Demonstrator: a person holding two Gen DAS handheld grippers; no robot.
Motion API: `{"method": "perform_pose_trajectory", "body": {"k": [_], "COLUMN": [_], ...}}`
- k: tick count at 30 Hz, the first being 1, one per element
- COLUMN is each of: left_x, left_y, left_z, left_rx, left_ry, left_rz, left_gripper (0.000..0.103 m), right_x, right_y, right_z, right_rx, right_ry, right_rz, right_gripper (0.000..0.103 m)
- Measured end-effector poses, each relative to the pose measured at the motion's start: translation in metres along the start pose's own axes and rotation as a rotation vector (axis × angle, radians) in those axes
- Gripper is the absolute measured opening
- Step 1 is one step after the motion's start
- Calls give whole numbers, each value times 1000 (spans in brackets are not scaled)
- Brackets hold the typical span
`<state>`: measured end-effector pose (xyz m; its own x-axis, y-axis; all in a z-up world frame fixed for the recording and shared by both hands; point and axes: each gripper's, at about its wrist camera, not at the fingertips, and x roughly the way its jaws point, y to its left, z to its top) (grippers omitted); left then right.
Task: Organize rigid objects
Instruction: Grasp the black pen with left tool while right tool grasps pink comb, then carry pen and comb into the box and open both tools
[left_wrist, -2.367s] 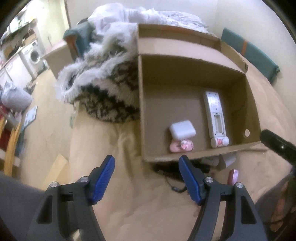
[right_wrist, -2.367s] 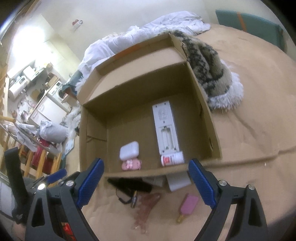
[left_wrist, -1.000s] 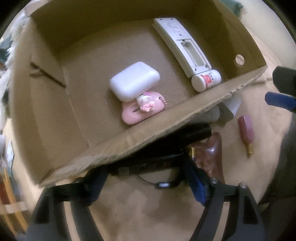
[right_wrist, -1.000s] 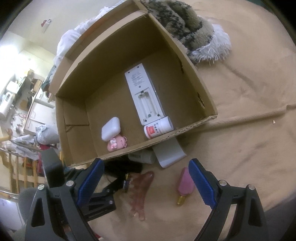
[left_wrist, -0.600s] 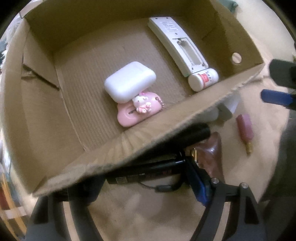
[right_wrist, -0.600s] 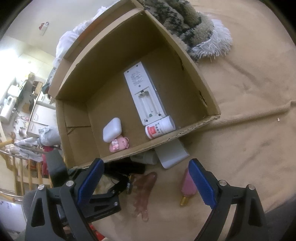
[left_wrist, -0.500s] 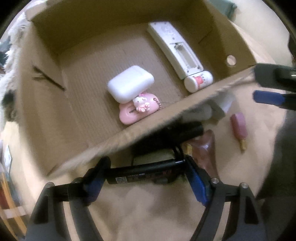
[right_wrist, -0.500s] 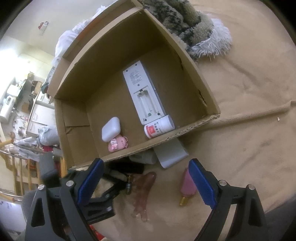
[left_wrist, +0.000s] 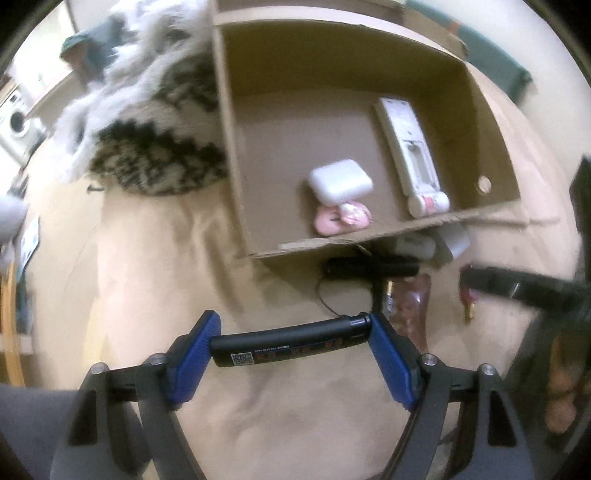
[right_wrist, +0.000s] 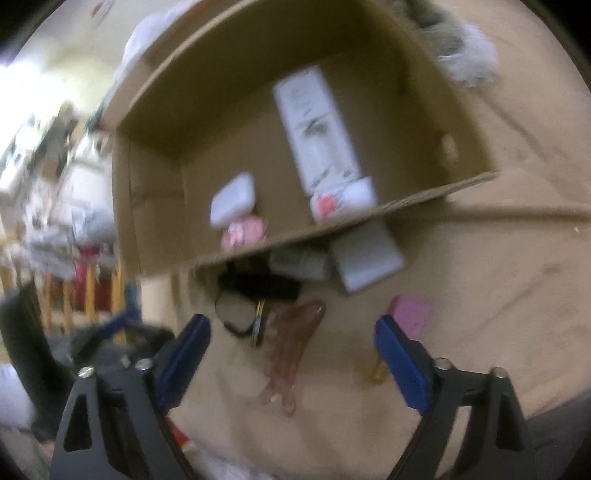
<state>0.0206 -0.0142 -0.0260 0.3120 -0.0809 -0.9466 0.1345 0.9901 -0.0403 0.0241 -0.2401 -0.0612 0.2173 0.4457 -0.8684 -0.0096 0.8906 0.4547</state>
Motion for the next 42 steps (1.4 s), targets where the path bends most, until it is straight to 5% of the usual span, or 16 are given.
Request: {"method": "perform_pose_trajectory", "body": {"k": [7, 14, 18, 20, 22, 25, 28, 34, 42], "left_x": [-4, -1, -5, -6, -7, -9, -9, -11, -13], "left_y": [0, 0, 3, 5, 4, 3, 4, 3, 4], "left_z": [-12, -10, -9, -9, -9, -10, -10, -10, -12], "left_rx": [-45, -73, -92, -101, -99, -93, -100, -99, -98], "left_ry": [-23, -35, -48, -47, -50, -62, -66, -77, -94], "left_rz": [37, 34, 36, 25, 25, 39, 47, 58, 71], "left_gripper": [79, 79, 79, 79, 79, 79, 79, 79, 79], "right_x": [61, 94, 94, 88, 84, 77, 63, 45, -7], "right_y": [36, 69, 70, 72, 73, 69, 60, 49, 35], "right_z": [-24, -33, -32, -34, -37, -40, -38, -39, -39], "right_rx": [-168, -328, -334, -357, -356, -344, -294, -247, -134], "right_ry": [175, 88, 64, 56, 55, 61, 72, 88, -2], "right_rz": [-183, -432, -416, -408, -399, -374, -320, -275, -145], "right_gripper": [73, 81, 72, 44, 34, 31, 16, 16, 16]}}
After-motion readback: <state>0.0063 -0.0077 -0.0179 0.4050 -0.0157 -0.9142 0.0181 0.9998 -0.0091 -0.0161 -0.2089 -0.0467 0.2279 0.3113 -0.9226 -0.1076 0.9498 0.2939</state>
